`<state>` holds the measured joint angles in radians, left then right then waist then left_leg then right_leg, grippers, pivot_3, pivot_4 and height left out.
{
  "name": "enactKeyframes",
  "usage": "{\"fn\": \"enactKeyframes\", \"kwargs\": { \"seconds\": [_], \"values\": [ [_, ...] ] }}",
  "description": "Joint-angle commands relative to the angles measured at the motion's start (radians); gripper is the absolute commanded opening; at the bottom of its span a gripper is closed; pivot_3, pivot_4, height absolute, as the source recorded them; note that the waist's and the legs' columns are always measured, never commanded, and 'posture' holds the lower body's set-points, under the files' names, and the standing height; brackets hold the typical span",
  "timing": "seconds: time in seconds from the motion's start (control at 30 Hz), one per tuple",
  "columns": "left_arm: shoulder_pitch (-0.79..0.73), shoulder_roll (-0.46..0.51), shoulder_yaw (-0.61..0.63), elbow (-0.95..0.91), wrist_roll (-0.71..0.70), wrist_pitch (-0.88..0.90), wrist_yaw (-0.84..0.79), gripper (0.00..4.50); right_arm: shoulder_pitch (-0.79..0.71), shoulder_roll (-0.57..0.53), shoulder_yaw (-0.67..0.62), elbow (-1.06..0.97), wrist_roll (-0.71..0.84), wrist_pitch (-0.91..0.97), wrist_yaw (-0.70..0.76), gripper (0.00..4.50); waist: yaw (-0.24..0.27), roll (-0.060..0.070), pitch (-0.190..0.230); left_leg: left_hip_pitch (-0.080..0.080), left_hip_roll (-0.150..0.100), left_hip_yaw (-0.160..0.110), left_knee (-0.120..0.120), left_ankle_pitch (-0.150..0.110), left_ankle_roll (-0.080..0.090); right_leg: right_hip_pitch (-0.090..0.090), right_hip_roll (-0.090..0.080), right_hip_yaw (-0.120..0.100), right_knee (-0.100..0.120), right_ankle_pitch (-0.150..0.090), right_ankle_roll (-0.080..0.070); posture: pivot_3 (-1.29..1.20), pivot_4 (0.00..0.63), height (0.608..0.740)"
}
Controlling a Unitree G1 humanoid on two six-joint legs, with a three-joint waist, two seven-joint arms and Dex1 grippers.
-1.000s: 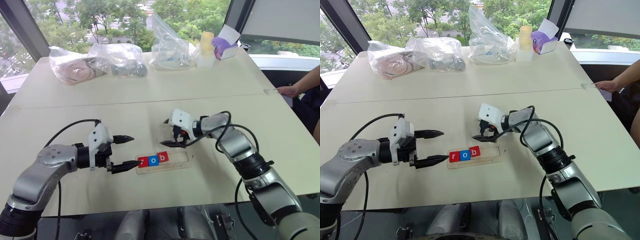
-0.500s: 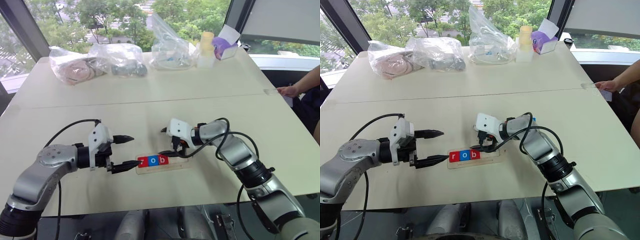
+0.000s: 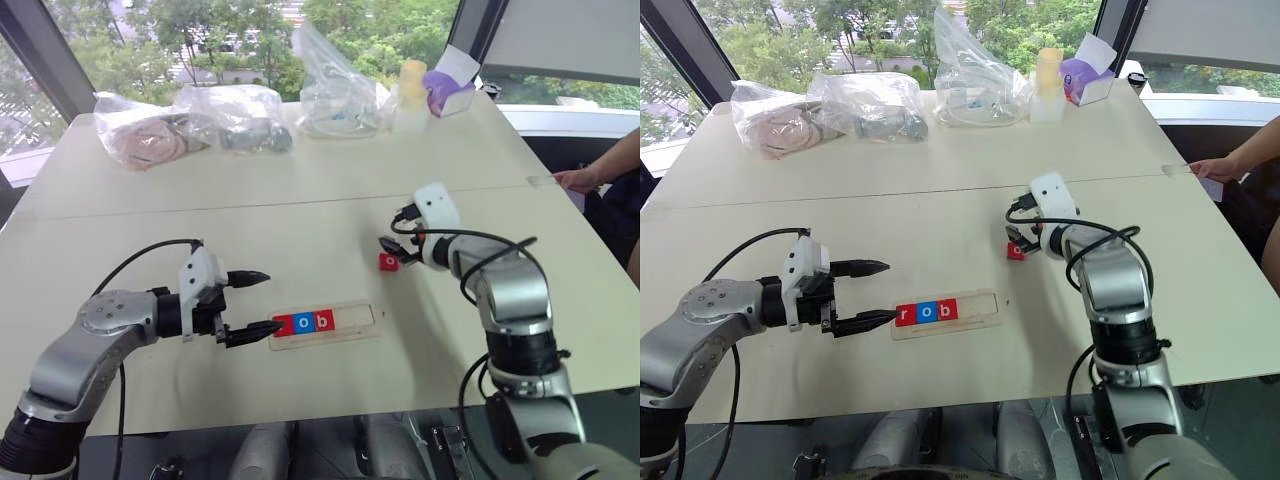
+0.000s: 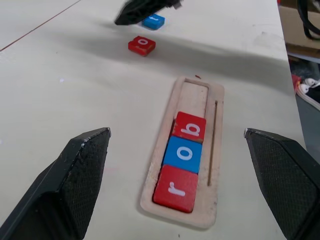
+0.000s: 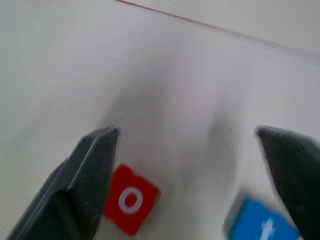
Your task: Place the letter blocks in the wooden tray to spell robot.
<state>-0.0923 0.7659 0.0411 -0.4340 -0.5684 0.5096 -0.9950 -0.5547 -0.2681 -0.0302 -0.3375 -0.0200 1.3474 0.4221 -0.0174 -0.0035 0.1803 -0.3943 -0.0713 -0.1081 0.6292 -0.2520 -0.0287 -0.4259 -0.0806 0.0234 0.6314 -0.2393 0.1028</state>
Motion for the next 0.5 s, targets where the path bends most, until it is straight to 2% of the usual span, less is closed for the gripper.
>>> {"fn": "enactKeyframes", "kwargs": {
  "seconds": [0.03, 0.27, 0.5],
  "values": [
    [-0.013, -0.003, -0.001, -0.008, 0.008, -0.021, 0.0, 4.5, -0.004, 0.027, -0.019, -0.119, 0.021, 0.107, -0.049, 4.45, 0.001, 0.0, 0.0, 0.0, 0.0, 0.0, 0.0, 0.0, 0.0, 0.0, 0.0, 0.0, 0.0, 0.0, 0.0, 0.0, 0.15, 0.74],
    [-0.028, -0.005, -0.008, 0.0, 0.013, -0.02, -0.008, 4.5, -0.001, 0.082, -0.05, -0.131, 0.037, 0.188, -0.126, 4.45, 0.002, 0.0, 0.0, 0.0, -0.001, 0.0, 0.002, 0.0, 0.0, 0.001, 0.001, -0.001, 0.0, 0.0, 0.0, 0.0, 0.15, 0.74],
    [-0.032, -0.007, -0.008, -0.001, 0.015, -0.015, -0.001, 4.5, 0.001, 0.121, -0.033, -0.049, 0.059, 0.147, -0.174, 4.45, -0.003, 0.0, 0.0, 0.0, -0.001, 0.0, 0.001, 0.0, 0.0, 0.001, 0.002, -0.001, 0.0, 0.0, 0.0, 0.0, 0.15, 0.74]
  ]
}}
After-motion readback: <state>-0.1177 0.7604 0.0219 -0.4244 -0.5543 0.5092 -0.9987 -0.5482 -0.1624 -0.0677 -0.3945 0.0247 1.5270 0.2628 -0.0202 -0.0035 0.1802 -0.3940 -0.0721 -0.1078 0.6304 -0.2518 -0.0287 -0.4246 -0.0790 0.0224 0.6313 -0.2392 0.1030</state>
